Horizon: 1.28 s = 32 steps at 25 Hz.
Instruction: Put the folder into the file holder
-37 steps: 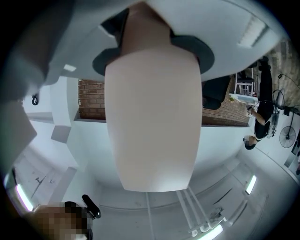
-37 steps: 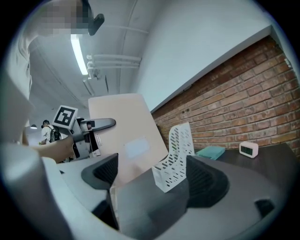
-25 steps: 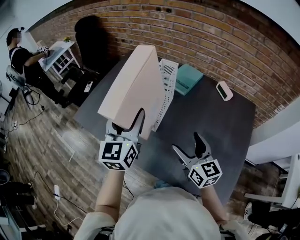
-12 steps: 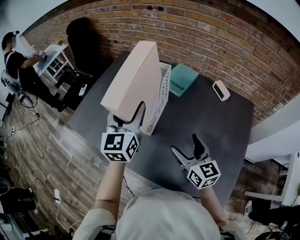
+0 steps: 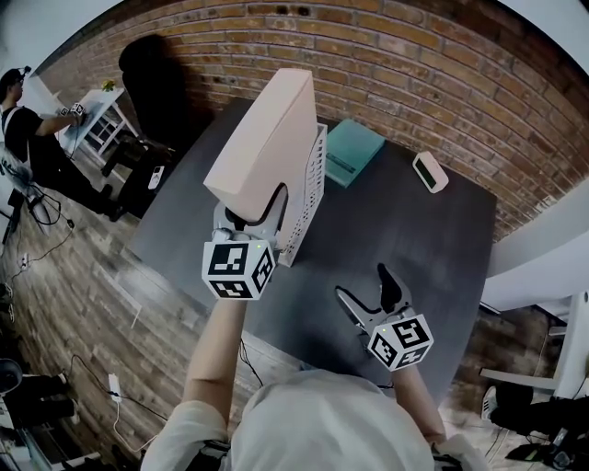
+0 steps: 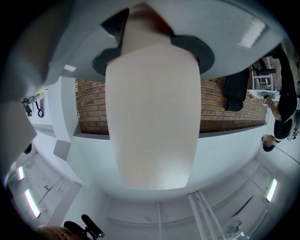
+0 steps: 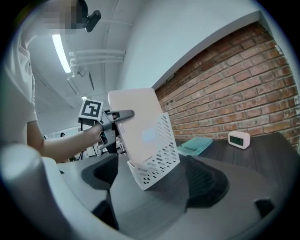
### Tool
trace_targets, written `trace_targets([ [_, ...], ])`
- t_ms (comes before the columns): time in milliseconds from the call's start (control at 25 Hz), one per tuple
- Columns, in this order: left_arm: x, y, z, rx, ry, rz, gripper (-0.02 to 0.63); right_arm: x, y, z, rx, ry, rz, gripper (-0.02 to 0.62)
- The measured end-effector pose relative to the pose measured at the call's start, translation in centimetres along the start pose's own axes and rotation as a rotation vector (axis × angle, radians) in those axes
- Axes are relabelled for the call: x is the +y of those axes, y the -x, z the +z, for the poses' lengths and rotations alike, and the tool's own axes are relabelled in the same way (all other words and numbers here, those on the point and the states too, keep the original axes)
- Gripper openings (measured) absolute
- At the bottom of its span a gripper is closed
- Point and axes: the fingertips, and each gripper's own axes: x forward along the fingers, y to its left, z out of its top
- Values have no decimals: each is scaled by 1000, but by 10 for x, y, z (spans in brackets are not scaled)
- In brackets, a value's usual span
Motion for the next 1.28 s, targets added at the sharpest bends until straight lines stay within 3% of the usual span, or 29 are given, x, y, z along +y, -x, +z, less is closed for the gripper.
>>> trace_targets([
  [1280, -2, -14, -129, 204, 5, -11, 279, -4, -2, -6, 12, -4, -35, 426],
])
